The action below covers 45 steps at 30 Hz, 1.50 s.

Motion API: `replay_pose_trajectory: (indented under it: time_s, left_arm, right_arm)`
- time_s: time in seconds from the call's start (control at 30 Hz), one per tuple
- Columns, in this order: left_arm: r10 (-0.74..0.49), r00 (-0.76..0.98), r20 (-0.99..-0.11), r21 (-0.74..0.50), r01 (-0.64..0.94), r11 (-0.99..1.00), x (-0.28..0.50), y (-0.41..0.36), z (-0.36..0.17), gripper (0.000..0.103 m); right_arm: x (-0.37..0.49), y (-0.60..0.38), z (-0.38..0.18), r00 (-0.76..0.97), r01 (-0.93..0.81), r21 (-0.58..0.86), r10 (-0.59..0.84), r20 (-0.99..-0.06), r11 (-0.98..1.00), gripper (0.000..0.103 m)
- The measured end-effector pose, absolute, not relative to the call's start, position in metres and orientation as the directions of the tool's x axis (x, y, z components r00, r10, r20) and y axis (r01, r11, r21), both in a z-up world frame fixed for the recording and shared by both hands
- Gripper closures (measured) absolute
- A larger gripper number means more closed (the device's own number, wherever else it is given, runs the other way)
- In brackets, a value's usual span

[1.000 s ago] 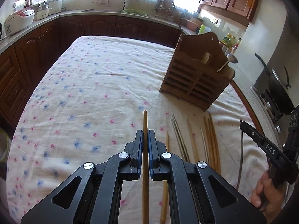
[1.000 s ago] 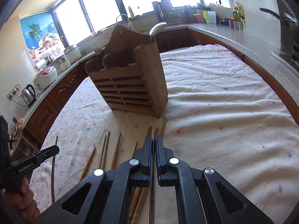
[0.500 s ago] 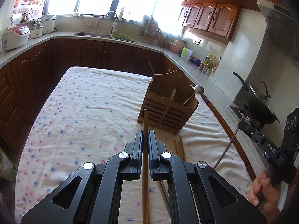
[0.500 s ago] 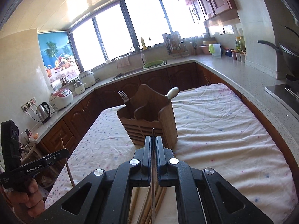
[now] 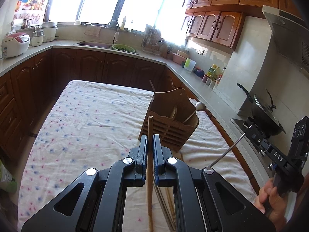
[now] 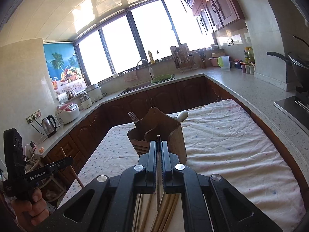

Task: Organize utensils
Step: 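Lift both chopsticks, lower them into the wooden holder, open both grippers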

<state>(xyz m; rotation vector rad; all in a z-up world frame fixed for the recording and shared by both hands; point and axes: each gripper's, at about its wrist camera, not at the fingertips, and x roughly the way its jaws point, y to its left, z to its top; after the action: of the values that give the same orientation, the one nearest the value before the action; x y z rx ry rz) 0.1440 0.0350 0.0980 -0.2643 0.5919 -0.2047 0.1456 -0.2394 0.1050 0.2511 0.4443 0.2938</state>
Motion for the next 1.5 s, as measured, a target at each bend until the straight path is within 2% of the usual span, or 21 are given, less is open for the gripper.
replay_pose_trajectory:
  time_s: [0.43, 0.83, 0.97, 1.1, 1.27, 1.5]
  left_arm:
    - [-0.263, 0.842, -0.471, -0.295, 0.131, 0.947, 0.16, 0.032, 0.12, 0.098]
    - [-0.213, 0.934, -0.288, -0.268, 0.135, 0.954, 0.223, 0.029, 0.195, 0.098]
    - [-0.204, 0.946, -0.252, -0.302, 0.123, 0.945, 0.251, 0.03, 0.204, 0.098]
    - [-0.176, 0.957, -0.232, -0.327, 0.094, 0.94, 0.277, 0.03, 0.195, 0.099]
    - [-0.176, 0.954, -0.242, -0.362, 0.079, 0.929, 0.297, 0.029, 0.163, 0.099]
    - [-0.157, 0.938, -0.308, -0.299, 0.061, 0.952, 0.307, 0.013, 0.12, 0.098]
  right_arm:
    - [0.155, -0.244, 0.12, 0.877, -0.237, 0.299, 0.336, -0.343, 0.924, 0.099]
    - [0.192, -0.25, 0.189, 0.94, -0.246, 0.265, 0.296, -0.168, 0.932, 0.099]
    - [0.215, -0.251, 0.2, 0.951, -0.236, 0.269, 0.278, -0.133, 0.934, 0.099]
    - [0.237, -0.251, 0.197, 0.958, -0.219, 0.266, 0.258, -0.124, 0.939, 0.099]
    - [0.259, -0.246, 0.173, 0.955, -0.204, 0.262, 0.251, -0.16, 0.943, 0.099]
    - [0.271, -0.241, 0.131, 0.94, -0.19, 0.261, 0.252, -0.229, 0.946, 0.099]
